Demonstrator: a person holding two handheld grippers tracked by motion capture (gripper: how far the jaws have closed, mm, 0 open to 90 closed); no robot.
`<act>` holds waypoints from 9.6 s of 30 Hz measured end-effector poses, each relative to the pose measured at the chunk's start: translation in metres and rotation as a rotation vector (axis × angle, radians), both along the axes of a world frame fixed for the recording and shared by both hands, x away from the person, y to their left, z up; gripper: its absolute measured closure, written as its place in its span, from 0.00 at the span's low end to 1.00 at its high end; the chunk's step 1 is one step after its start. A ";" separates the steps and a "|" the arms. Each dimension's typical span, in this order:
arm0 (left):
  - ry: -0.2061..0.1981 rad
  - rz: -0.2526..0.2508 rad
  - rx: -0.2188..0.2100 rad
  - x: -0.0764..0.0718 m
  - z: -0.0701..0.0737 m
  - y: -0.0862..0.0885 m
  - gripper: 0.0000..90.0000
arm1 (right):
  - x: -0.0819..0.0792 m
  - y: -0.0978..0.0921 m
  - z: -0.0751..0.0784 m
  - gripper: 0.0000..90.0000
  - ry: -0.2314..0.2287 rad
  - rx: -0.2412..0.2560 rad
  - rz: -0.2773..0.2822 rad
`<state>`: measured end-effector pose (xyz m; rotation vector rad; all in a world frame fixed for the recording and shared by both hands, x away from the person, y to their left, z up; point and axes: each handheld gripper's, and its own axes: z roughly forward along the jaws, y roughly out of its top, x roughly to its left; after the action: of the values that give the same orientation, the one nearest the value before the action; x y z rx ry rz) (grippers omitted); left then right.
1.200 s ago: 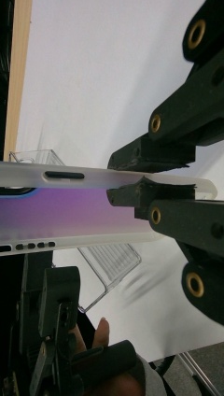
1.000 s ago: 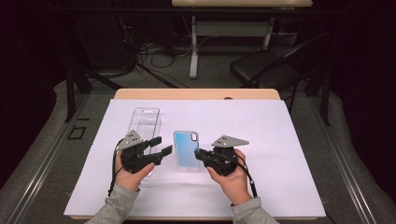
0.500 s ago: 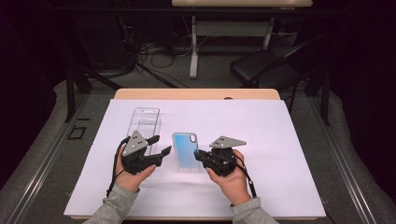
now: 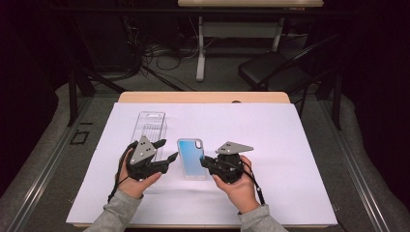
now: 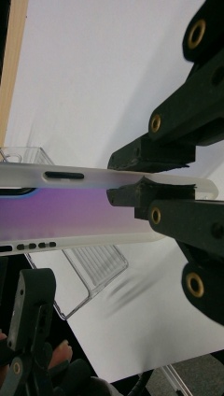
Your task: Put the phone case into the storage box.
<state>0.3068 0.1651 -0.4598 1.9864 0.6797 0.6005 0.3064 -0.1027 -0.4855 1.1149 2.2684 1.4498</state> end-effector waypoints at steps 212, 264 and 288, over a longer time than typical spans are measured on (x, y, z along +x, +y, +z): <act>-0.090 -0.034 0.269 -0.019 0.016 -0.009 0.89 | -0.009 0.019 -0.005 0.70 -0.021 -0.025 0.060; -0.102 0.047 0.225 -0.012 0.027 0.017 0.89 | 0.006 -0.024 0.024 0.38 -0.080 0.014 -0.030; -0.104 0.095 0.179 -0.004 0.040 0.036 0.89 | 0.002 -0.070 0.027 0.23 -0.099 -0.067 -0.180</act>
<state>0.3030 0.2011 -0.4203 2.0789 0.6795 0.8409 0.3087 -0.1725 -0.4583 1.1667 2.0754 1.3194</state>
